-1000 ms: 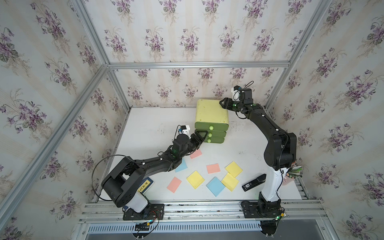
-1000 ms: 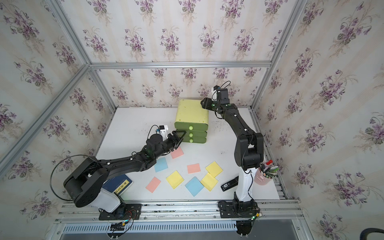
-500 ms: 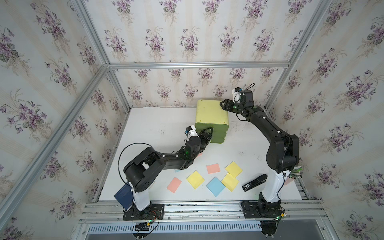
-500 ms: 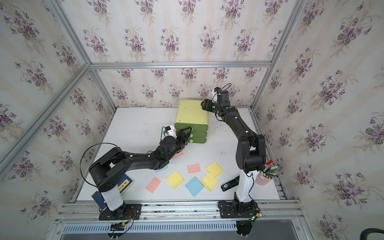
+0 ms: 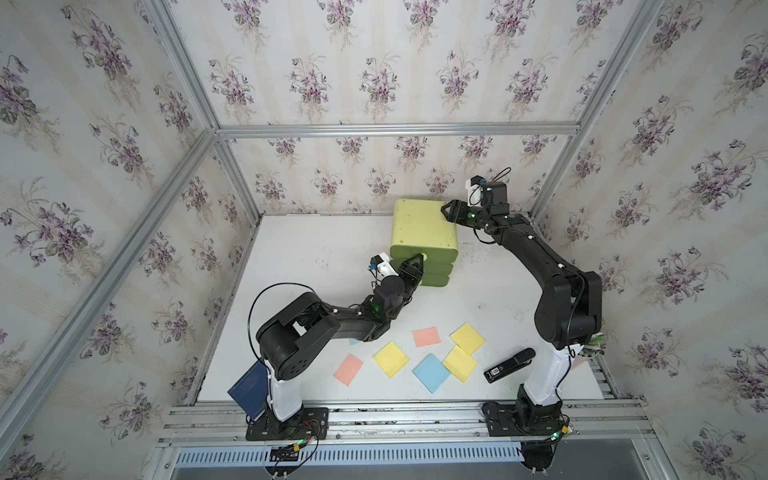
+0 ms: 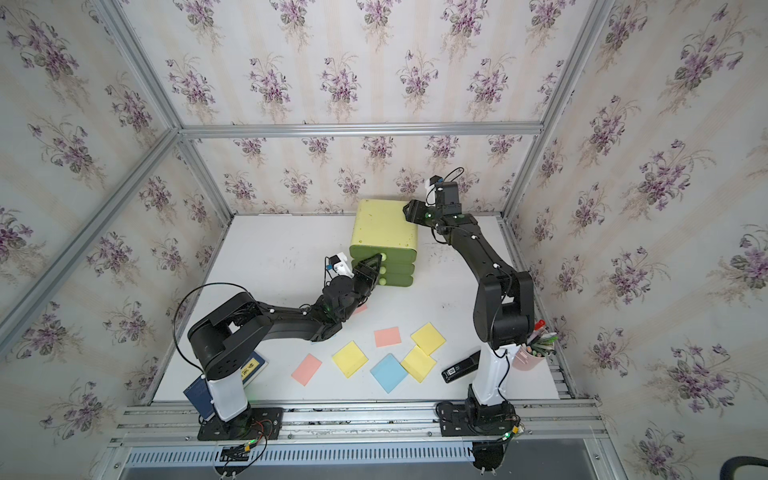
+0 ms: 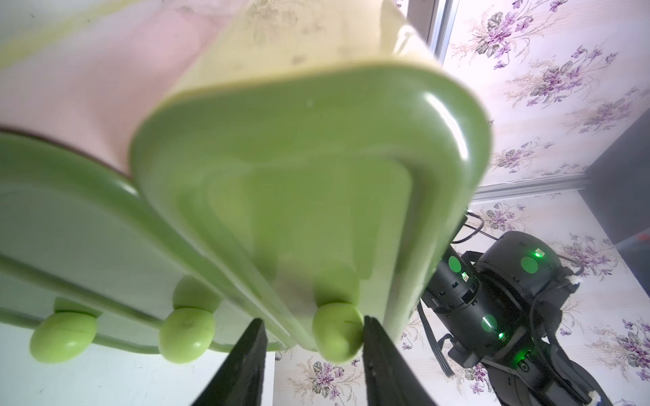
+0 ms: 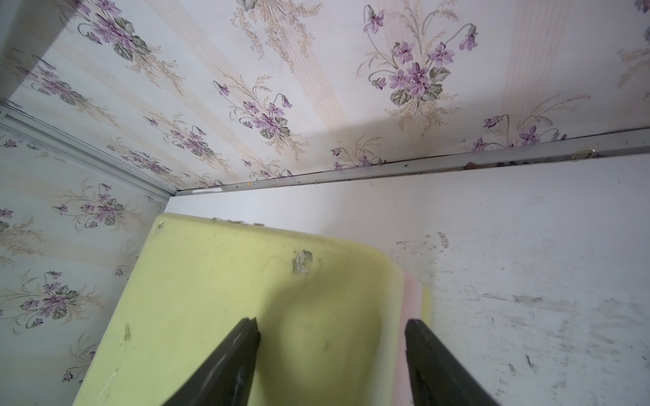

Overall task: Please put the sticky notes in the drawer by color
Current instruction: Open the drawer in the storage box.

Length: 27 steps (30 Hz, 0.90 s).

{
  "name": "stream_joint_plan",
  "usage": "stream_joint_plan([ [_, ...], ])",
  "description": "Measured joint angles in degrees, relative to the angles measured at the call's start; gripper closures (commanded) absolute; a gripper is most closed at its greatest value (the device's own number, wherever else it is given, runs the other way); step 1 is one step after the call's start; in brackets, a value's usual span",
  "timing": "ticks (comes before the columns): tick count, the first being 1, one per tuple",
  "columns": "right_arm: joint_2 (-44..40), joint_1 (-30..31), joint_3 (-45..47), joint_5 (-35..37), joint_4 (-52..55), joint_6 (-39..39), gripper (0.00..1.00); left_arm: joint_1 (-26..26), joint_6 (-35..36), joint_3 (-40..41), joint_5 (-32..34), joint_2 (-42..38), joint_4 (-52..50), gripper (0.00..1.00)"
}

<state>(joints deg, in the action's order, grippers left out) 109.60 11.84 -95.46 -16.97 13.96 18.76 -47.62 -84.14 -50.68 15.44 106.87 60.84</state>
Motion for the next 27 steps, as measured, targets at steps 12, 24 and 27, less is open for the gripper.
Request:
stream_joint_plan([
  [12,0.48,0.0,-1.29,-0.66,1.9,-0.59,0.3,0.15,0.7,-2.93,-0.15,1.64,0.42,0.63],
  [24,0.48,-0.04,-1.05,-0.85,1.4,-0.79,0.3,1.22,0.96,-3.3,-1.31,2.47,0.76,0.82],
  [27,0.48,-0.15,-1.05,-0.85,1.4,-0.76,0.3,1.4,1.01,-3.37,-1.9,2.73,1.49,0.82],
])
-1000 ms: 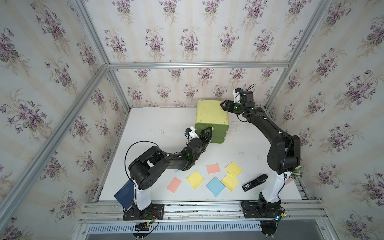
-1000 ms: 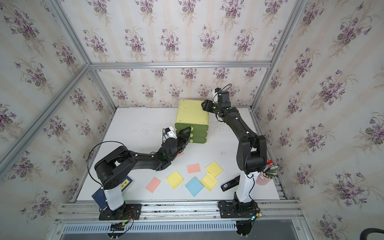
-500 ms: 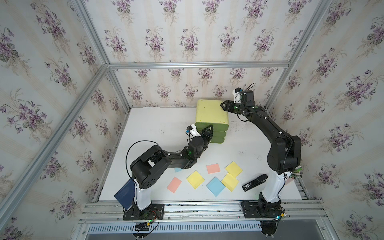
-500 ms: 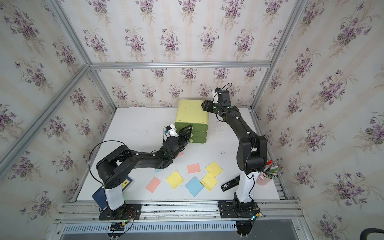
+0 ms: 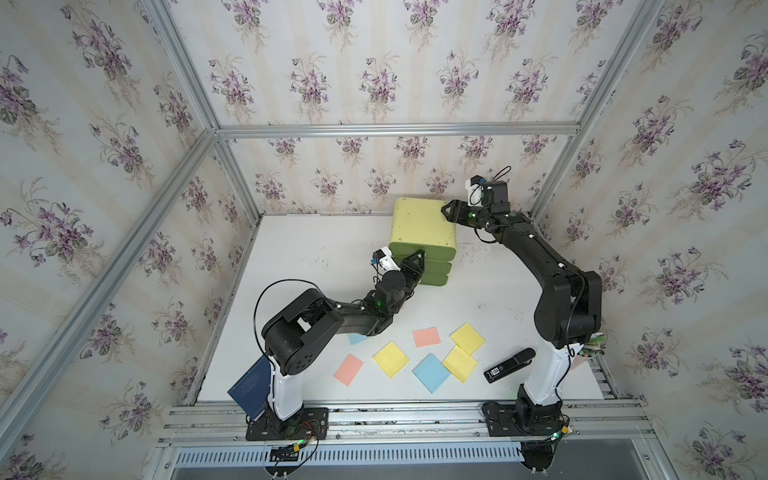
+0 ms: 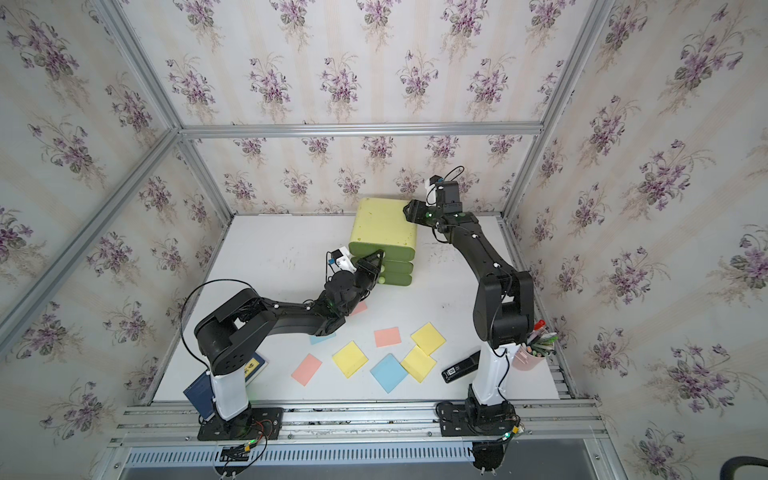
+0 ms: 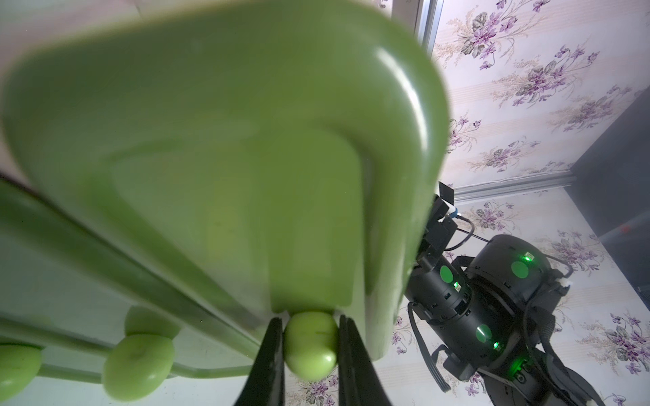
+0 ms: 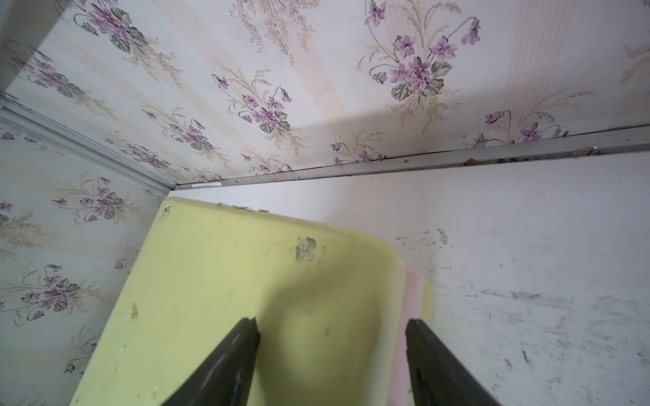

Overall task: Please put the sticky notes in the drawer by color
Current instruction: Open the drawer in the storage box.

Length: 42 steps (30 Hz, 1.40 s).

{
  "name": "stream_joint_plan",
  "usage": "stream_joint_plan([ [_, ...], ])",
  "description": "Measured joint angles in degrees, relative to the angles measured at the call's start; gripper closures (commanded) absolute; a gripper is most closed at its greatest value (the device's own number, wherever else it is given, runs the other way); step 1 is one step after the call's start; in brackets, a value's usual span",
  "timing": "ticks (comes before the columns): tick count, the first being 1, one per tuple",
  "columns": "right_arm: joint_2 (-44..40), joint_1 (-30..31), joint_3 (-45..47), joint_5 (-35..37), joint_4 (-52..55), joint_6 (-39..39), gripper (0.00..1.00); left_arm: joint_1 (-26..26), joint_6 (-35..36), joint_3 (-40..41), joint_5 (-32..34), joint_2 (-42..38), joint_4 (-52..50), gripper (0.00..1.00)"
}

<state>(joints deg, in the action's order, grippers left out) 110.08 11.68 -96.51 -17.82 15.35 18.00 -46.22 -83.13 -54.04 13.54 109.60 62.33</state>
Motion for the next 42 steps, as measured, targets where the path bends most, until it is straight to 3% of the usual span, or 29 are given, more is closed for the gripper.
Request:
stream_joint_plan([
  [4,0.15,0.02,-0.07,-0.22,0.0,0.0,0.3,0.02,0.0,0.26,-0.59,0.02,0.31,0.92],
  [34,3.65,-0.22,-5.11,-1.05,2.29,0.81,0.3,-8.74,-1.27,17.46,-3.06,-13.66,0.02,0.9],
  [35,3.54,-0.22,-5.09,-0.87,2.54,0.94,0.3,-9.07,-1.25,17.75,-3.02,-13.77,0.07,0.88],
  [39,3.15,-0.22,-5.09,-0.13,3.04,1.11,0.29,-9.66,-0.98,18.16,-2.89,-14.82,-0.7,0.53],
  [42,2.84,-0.22,-5.01,0.42,3.56,1.14,0.27,-9.73,-1.01,18.51,-2.86,-15.3,-1.31,0.4],
])
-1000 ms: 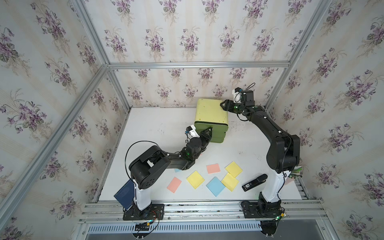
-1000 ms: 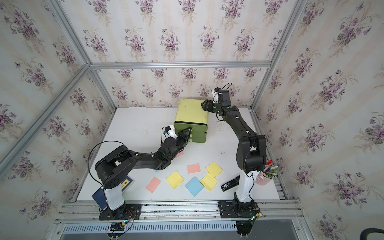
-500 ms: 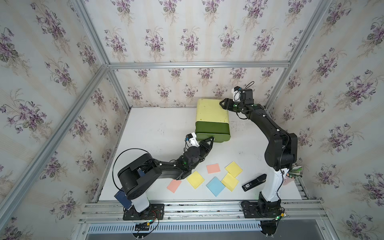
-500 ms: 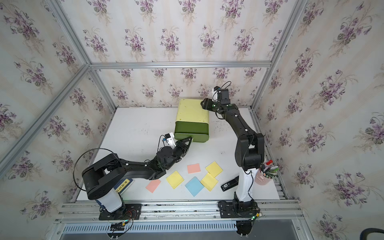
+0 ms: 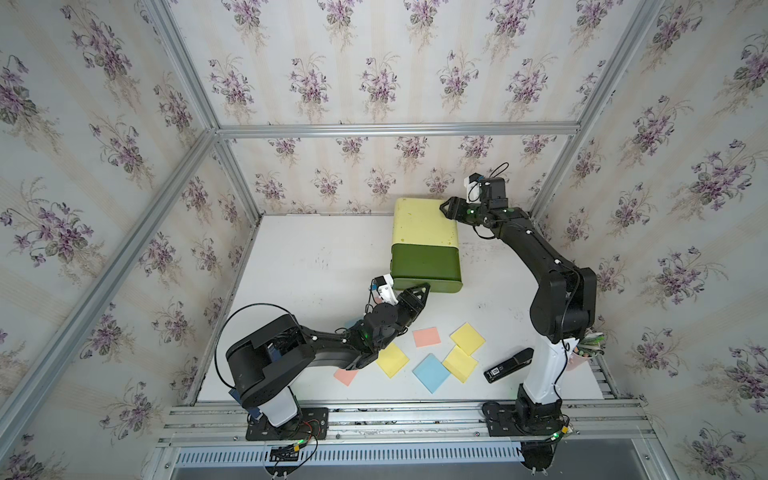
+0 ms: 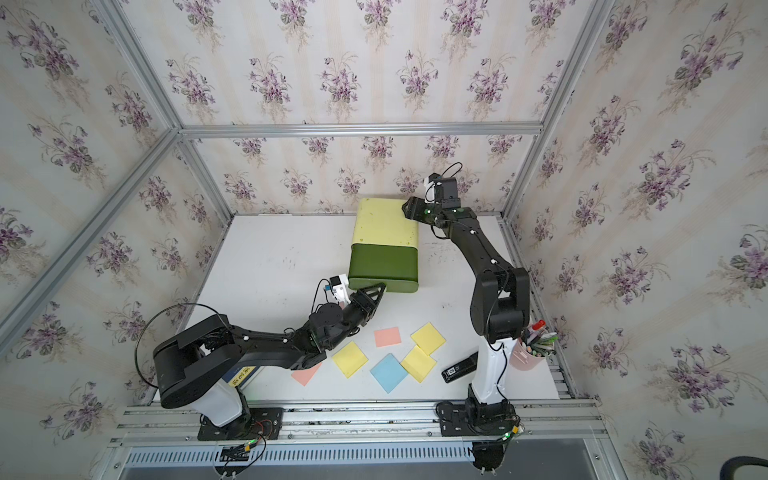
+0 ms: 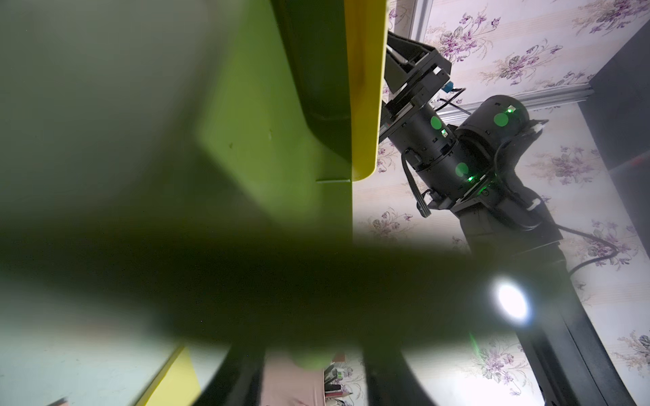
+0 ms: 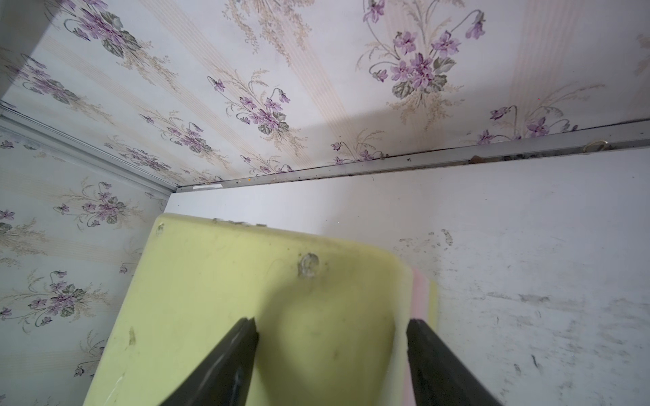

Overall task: Please put the sticky notes in the drawer by color
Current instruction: Open the drawer in the storage box.

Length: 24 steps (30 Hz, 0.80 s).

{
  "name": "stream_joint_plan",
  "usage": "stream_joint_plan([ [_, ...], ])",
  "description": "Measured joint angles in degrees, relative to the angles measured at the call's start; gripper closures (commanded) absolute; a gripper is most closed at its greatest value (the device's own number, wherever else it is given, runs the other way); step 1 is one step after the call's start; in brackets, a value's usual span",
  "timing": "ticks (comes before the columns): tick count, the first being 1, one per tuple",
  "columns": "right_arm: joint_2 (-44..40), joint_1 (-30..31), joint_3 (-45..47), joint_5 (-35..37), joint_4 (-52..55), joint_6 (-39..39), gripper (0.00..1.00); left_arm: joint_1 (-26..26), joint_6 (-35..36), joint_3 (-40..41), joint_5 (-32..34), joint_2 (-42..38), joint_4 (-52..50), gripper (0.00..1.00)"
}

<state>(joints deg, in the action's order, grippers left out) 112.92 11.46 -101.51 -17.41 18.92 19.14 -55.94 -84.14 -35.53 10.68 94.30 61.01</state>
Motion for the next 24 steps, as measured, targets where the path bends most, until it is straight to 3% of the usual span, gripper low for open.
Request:
stream_joint_plan([
  [3,-0.28,0.0,0.0,0.02,0.79,0.22,0.24,0.0,0.15,0.28,0.02,-0.07,-0.74,0.38],
  [7,-0.33,0.0,-1.03,0.2,2.93,0.39,0.13,-0.09,0.46,0.83,0.04,-1.53,-2.21,0.34],
  [15,-1.09,-0.04,-4.02,-1.49,6.97,1.88,0.06,-0.72,3.37,1.75,-2.01,-9.07,-10.69,0.1],
  [21,-3.87,-0.83,-4.22,-2.99,7.26,3.15,0.04,-1.01,6.14,2.89,-2.64,-21.16,-25.81,0.05],
  [24,-7.85,-1.9,-1.11,-2.97,7.65,3.1,0.03,-1.2,10.32,3.23,-2.62,-30.34,-38.84,0.04],
])
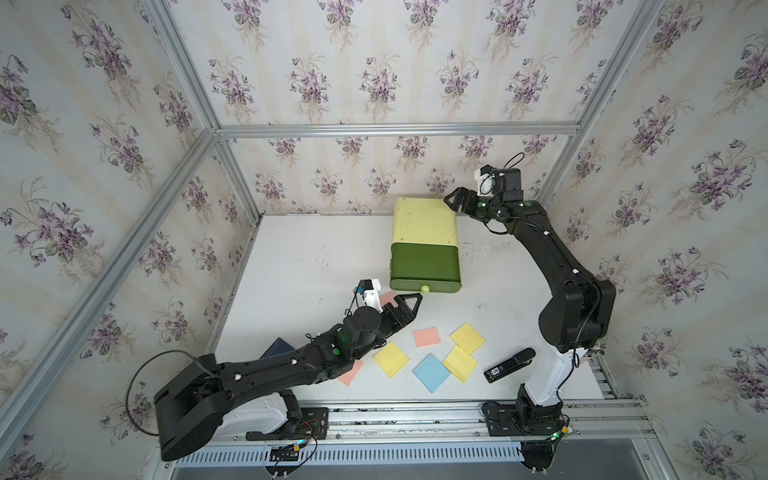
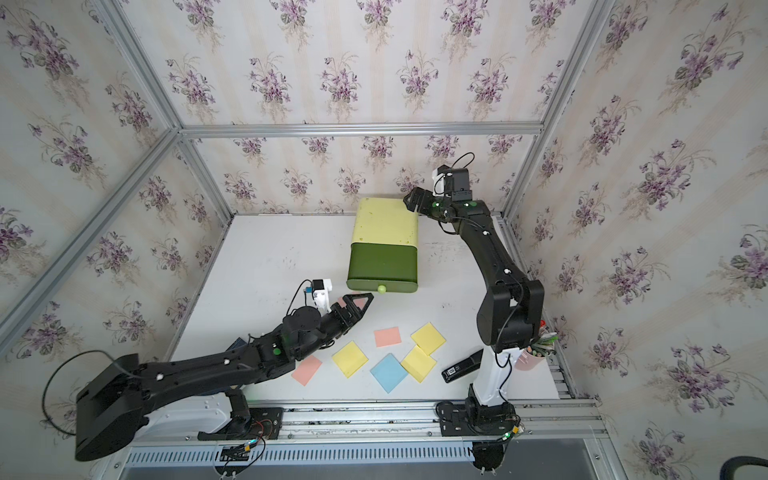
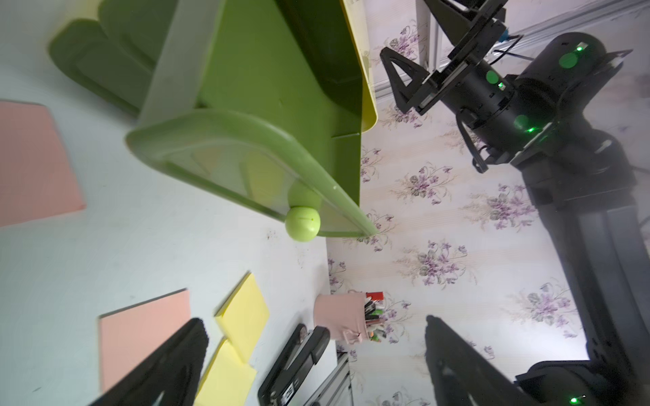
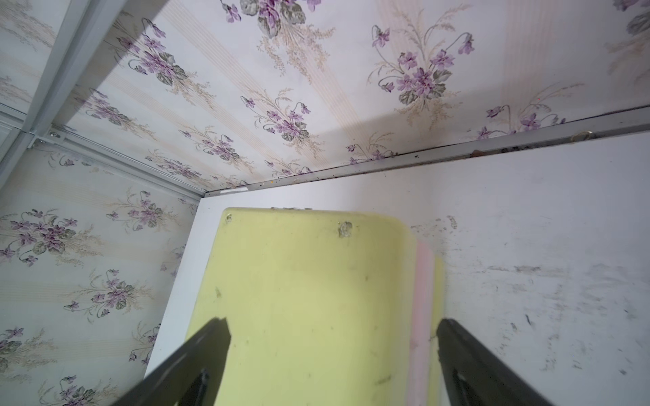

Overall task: Please put the sticky notes in the drawer by color
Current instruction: Open the drawer in the storage box.

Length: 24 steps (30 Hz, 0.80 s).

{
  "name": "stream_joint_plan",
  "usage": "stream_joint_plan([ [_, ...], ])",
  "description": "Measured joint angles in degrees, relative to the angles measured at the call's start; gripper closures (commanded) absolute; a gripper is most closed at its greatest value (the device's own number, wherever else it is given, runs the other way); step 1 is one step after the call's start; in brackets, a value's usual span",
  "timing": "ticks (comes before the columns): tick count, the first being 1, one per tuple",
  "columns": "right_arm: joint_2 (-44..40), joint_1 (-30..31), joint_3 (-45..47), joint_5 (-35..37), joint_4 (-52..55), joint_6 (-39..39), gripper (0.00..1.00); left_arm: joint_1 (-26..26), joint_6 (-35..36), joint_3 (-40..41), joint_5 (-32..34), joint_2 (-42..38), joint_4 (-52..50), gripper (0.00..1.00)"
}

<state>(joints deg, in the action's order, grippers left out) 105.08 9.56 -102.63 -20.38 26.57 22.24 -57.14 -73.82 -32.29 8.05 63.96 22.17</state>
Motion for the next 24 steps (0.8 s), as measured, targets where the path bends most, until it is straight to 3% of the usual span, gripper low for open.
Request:
stream_joint_plan([
  [5,-11.61,-1.6,11.69,1.53,0.13,-0.96,0.04,0.11,9.53,-3.76,2.91,-8.76,-22.08,0.0],
  [10,-25.0,-1.46,28.17,3.02,-1.05,-1.66,0.04,0.11,15.5,-4.61,4.15,-5.44,-38.21,0.0],
  [19,-48.28,-0.85,54.58,2.93,-2.95,0.79,0.11,-3.3,20.92,-11.8,10.4,11.65,-44.04,0.0],
  [24,-61.99,8.04,65.75,4.98,-4.17,4.2,0.16,-2.78,22.97,-13.25,12.55,17.53,-41.46,0.0],
])
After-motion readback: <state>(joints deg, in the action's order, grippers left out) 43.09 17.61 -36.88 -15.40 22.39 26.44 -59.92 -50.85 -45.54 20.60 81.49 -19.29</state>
